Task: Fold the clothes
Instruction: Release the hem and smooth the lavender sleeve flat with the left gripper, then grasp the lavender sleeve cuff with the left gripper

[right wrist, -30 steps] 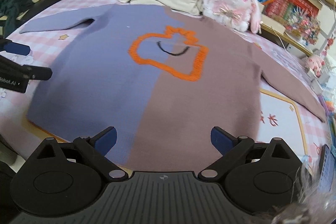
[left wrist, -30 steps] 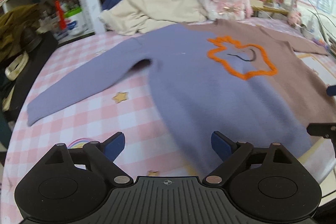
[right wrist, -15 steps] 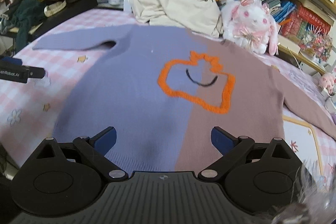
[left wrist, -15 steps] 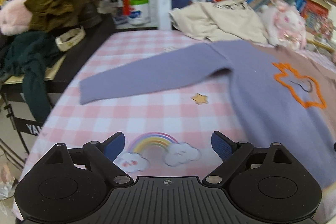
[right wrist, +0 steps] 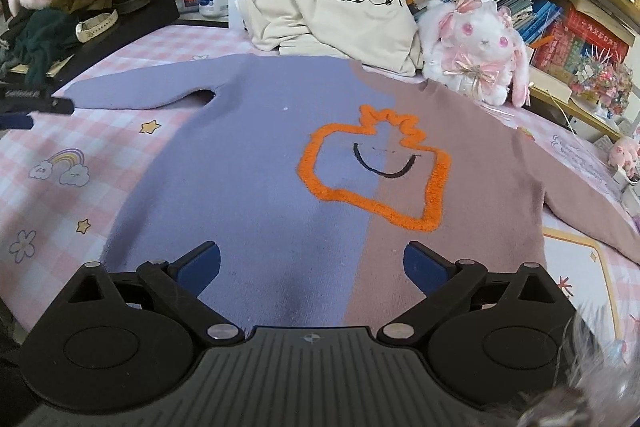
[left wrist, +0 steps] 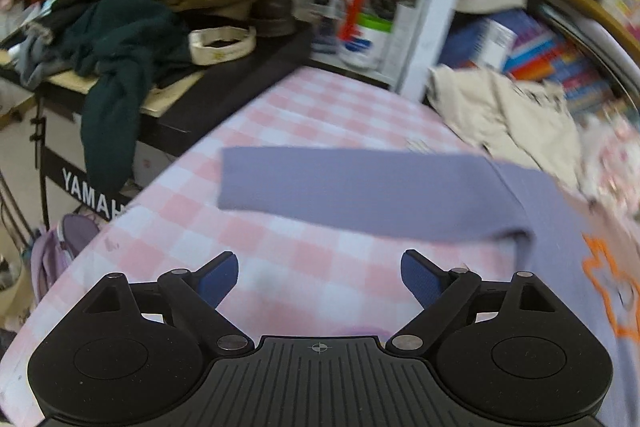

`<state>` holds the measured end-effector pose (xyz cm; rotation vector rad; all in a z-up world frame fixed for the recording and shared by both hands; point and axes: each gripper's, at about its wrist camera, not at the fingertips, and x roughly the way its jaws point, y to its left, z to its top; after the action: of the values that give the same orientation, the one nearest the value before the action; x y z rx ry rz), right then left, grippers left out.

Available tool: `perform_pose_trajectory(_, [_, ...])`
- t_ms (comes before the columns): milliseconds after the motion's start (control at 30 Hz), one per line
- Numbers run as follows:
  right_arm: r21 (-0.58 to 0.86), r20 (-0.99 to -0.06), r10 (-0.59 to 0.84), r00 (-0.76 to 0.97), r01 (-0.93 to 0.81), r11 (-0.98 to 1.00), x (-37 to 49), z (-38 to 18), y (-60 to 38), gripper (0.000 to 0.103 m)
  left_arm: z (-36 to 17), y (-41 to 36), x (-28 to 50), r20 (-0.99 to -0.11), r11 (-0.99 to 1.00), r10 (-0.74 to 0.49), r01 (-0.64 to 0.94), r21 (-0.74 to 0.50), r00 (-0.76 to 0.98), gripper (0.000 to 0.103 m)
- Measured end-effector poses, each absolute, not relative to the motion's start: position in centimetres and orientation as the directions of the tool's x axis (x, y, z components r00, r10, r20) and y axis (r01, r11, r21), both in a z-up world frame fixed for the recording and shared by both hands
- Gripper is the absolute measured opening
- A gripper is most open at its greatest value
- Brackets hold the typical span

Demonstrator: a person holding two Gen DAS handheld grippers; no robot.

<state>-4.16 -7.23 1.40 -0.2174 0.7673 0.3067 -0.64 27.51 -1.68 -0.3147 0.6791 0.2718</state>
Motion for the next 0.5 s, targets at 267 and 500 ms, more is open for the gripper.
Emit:
perform_pose_trajectory(267, [-0.128,-0.712,0.185,0.677,-0.384,0.914,-4.8,1.6,-7.0,0.099,-3.1,31.7,2.0,-0.662,0.837,0.170,-0.462,-0.295,0.730,0.073])
perform_pose_trajectory(500, [-0.113,-0.738,0.159,0.656,-0.352,0.929,-4.4,1.5,-7.9,0.098,-3.5,33.6,3.3,-0.640,0.764,0.175,-0.514,-0.391,0.748,0.058])
